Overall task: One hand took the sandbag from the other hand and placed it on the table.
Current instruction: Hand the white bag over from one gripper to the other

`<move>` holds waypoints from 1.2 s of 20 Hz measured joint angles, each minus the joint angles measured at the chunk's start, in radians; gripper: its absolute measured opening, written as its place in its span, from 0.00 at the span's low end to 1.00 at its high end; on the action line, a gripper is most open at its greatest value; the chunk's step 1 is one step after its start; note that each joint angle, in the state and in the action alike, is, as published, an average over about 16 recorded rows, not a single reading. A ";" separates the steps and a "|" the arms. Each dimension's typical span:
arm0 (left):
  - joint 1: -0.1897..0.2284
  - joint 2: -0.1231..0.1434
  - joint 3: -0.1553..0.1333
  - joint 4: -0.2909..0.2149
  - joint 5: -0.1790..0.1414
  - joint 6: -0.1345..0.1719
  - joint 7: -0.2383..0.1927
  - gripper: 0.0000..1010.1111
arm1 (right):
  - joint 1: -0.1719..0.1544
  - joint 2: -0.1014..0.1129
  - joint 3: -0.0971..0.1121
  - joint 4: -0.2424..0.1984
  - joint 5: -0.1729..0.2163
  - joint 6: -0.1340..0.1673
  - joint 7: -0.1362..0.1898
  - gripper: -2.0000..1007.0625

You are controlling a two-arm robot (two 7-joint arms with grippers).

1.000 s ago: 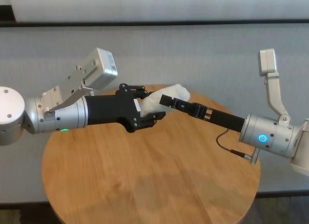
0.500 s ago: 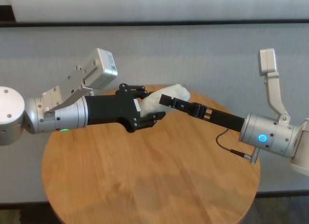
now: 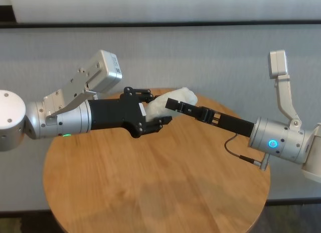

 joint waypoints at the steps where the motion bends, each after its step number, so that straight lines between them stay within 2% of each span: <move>1: 0.000 0.000 0.000 0.000 0.000 0.000 0.000 0.51 | 0.000 0.000 0.000 0.000 0.000 0.000 0.000 0.95; 15: 0.000 0.000 0.000 0.000 0.000 0.000 0.000 0.51 | -0.001 0.001 0.001 -0.002 -0.001 -0.001 0.000 0.64; 24: 0.000 0.000 0.000 0.000 0.000 0.000 0.000 0.51 | -0.001 0.001 0.001 -0.002 -0.001 -0.001 0.000 0.57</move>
